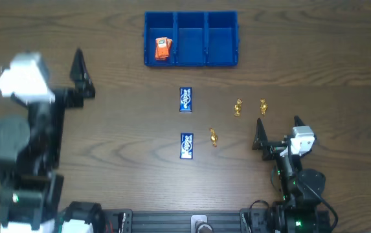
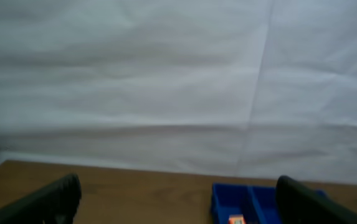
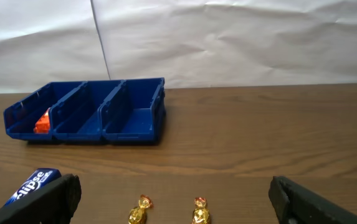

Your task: Sort Candies Into Trays

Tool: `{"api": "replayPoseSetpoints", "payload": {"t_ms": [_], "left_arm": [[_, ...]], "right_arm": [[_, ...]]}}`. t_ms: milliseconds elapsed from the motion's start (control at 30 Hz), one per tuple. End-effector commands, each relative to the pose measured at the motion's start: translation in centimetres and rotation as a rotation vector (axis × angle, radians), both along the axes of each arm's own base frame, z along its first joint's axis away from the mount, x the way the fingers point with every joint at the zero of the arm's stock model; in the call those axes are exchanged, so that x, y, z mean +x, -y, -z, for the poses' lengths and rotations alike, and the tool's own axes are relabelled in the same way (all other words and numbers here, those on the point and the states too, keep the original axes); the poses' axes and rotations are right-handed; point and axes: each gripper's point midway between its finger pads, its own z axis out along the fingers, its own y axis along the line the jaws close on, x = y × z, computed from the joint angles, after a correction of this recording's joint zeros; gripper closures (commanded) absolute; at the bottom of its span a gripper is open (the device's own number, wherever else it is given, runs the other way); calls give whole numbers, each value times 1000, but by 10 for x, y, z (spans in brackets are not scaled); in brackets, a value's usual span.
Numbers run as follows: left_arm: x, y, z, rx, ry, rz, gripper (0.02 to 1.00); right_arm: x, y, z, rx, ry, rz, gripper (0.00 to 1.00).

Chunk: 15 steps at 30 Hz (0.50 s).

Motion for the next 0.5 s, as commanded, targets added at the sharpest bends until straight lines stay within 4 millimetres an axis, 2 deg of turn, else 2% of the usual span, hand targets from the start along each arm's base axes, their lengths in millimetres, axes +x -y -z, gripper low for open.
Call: {"api": "replayPoseSetpoints", "payload": {"t_ms": [33, 267, 500], "left_arm": [[-13, 8, 59, 30, 26, 63, 20], [-36, 2, 122, 37, 62, 104, 23], [-53, 3, 153, 35, 129, 105, 20]], "right_arm": [[0, -1, 0, 2, -2, -6, 3], [0, -1, 0, 2, -2, -6, 3], [0, -1, 0, 2, -2, -6, 3]]}}
